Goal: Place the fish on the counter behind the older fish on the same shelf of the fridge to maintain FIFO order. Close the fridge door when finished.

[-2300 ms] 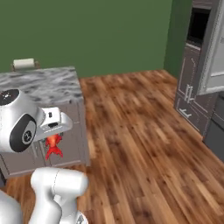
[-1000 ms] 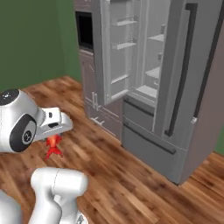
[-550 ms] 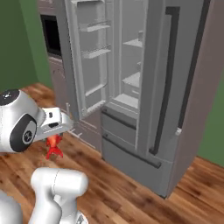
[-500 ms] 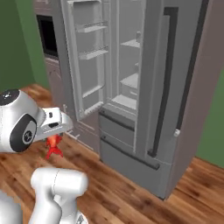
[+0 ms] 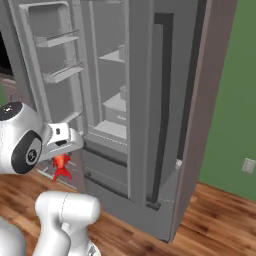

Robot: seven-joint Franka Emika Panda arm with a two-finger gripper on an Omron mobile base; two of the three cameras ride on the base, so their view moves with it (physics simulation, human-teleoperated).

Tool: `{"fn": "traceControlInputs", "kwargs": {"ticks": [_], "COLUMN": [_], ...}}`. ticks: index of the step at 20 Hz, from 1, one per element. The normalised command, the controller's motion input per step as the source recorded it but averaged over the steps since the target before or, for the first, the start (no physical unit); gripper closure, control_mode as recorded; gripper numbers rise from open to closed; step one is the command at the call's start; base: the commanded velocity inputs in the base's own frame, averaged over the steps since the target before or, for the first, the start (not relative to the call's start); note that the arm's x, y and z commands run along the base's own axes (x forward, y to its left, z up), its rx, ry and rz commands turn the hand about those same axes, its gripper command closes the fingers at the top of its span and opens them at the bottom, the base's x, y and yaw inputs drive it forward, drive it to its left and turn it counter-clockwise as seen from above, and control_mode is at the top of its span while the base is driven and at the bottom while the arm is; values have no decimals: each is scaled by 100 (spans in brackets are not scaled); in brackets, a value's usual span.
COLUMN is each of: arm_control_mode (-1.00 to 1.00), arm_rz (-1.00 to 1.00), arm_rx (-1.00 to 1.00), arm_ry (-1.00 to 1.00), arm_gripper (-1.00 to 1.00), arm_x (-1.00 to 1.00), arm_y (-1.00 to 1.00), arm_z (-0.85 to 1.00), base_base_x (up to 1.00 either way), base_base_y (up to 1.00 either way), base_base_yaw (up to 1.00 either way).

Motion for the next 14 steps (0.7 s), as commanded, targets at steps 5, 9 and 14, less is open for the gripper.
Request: {"fn": "traceControlInputs", "kwargs": {"ticks": [5,9,14], "arm_control_mode": [100,100,100], "arm_rz": [0,0,0], "arm_rx": [0,0,0], "arm_ry": [0,0,0], "arm_gripper": [100,100,100], "arm_x": [0,0,0], "arm_y": [0,0,0], "arm_z": [0,0,0], "base_base_x": [67,59,56], "base_base_y": [26,31,9], "base_base_yaw": [-34,-32,-24]}}
